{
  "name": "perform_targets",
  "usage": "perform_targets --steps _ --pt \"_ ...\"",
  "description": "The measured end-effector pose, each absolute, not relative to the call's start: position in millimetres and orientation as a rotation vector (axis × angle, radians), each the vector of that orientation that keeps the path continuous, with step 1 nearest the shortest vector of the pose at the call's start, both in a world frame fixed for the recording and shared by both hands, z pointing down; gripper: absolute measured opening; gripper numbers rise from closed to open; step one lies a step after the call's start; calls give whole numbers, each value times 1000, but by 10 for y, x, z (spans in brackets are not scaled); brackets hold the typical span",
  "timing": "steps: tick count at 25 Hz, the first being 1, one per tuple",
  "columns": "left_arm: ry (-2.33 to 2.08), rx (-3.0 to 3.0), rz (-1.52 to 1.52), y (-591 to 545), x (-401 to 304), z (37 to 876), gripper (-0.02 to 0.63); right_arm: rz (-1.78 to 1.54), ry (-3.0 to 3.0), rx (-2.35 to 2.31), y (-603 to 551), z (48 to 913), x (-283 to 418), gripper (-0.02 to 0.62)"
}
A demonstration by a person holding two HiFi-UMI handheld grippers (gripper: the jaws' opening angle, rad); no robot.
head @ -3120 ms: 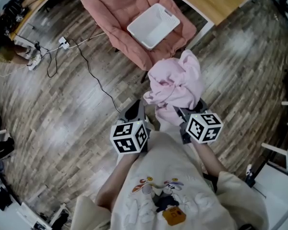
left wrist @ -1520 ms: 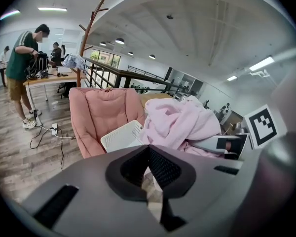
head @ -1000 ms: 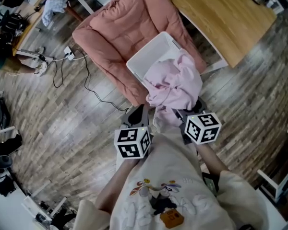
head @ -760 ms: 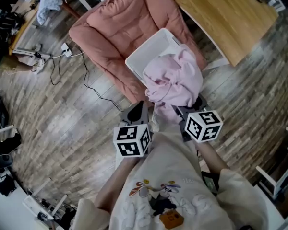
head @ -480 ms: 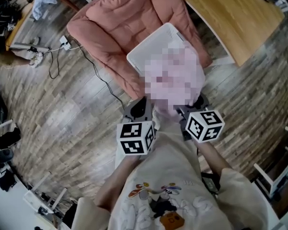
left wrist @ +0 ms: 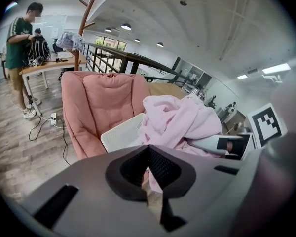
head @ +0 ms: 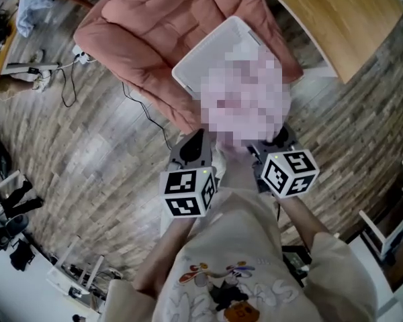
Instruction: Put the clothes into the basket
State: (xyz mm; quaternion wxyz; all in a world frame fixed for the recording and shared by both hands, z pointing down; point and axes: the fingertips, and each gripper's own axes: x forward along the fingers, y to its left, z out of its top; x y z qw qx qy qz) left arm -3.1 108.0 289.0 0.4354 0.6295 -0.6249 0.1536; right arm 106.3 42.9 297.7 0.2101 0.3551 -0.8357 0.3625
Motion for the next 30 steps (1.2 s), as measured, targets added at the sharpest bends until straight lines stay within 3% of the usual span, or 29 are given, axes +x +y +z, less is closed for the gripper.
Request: perform_targets --steps 30 --pt "-1407 1585 433 582 -435 3598 0 1072 -2193 1137 -88 3696 629 347"
